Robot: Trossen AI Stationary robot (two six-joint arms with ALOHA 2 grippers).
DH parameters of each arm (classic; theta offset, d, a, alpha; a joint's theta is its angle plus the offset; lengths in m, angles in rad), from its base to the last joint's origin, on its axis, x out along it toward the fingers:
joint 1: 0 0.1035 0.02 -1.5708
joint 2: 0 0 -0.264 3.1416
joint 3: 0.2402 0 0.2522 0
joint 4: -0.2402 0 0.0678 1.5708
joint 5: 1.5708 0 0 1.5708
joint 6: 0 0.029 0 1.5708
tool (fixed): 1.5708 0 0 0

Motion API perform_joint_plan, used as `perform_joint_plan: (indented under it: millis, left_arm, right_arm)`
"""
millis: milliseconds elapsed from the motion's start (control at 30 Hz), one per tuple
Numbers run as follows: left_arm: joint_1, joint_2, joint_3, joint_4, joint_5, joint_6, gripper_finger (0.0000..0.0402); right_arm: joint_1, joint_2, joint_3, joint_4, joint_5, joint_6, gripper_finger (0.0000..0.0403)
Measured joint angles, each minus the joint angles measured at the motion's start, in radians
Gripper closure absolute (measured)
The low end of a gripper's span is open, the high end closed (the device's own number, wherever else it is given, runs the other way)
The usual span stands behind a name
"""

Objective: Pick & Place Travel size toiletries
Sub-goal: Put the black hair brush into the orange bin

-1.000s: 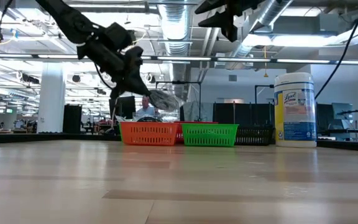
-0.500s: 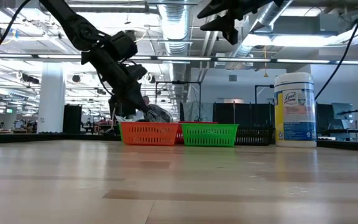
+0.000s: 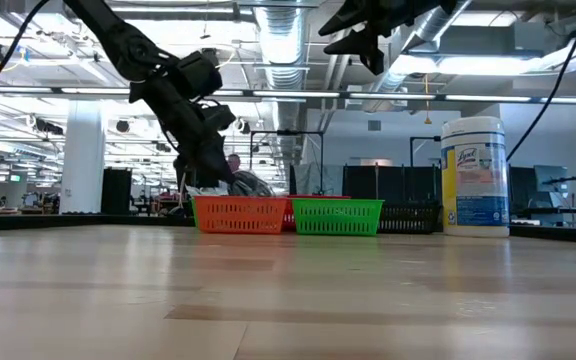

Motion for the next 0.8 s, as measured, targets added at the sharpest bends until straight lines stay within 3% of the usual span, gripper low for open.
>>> perform_joint_plan:
  millis: [500,800]
  left_arm:
    - [-0.007,0.000,0.000,-0.074,-0.040,-0.001,0.0384]
    - [-0.006,0.000,0.000,-0.079,-0.055,-0.033,0.0311]
  right_arm:
    - [0.000,0.000,0.000,0.000,0.000,-0.005,0.0260]
    - [0.000,0.000,0.000,0.000,0.001,-0.005,0.0258]
